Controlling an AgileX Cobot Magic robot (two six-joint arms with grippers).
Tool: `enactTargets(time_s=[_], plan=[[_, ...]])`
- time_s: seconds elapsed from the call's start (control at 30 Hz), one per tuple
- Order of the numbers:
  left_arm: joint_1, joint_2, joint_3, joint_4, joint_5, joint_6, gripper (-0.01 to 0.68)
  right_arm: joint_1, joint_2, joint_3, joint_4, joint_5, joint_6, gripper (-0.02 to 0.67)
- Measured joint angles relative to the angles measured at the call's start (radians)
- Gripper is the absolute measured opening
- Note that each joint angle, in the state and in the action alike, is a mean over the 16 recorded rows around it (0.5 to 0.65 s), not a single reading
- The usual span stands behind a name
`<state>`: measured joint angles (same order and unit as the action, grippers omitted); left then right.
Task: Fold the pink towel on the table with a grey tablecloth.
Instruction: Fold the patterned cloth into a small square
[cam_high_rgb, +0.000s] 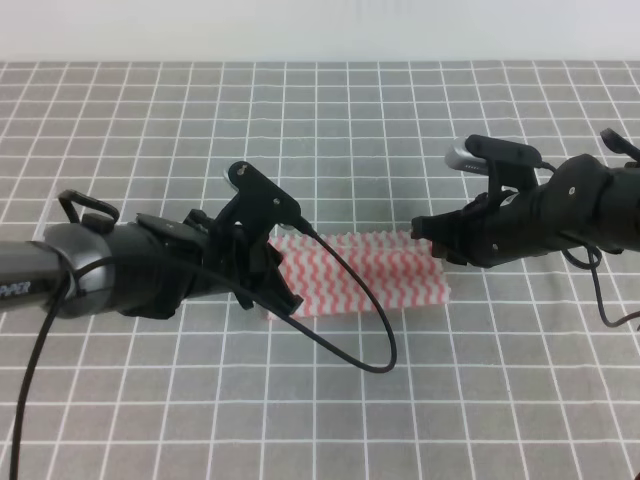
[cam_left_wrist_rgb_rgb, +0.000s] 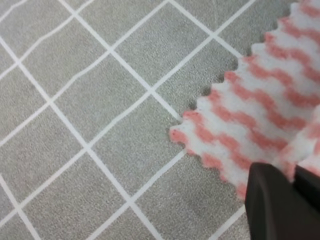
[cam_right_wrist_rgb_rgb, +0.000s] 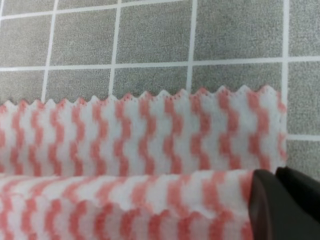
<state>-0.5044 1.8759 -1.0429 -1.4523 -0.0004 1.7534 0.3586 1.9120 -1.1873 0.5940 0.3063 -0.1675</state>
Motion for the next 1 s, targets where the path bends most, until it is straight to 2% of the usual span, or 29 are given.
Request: enactTargets(time_s=[0.13,0.37,0.57,0.77,1.0], plan=[[0.000,0.000,-0.003,-0.009,-0.006,0.001,0.121,0.000,-0.001,0.000,0.001,0.000,0.000,-0.015],[0.000,-0.023,-0.021,-0.049,-0.044,0.001,0.303,0.000,-0.001,0.000,0.003,0.000,0.000,-0.015],[0.000,-0.073,-0.042,-0.091,-0.095,-0.001,0.406,0.000,-0.001,0.000,0.003,0.000,0.000,-0.015],[0.000,-0.124,-0.055,-0.149,-0.108,-0.003,0.395,0.000,-0.001,0.000,0.006,0.000,0.000,-0.015],[0.000,-0.136,-0.047,-0.211,-0.021,-0.004,0.316,0.000,0.000,0.000,0.009,0.000,0.000,-0.015]])
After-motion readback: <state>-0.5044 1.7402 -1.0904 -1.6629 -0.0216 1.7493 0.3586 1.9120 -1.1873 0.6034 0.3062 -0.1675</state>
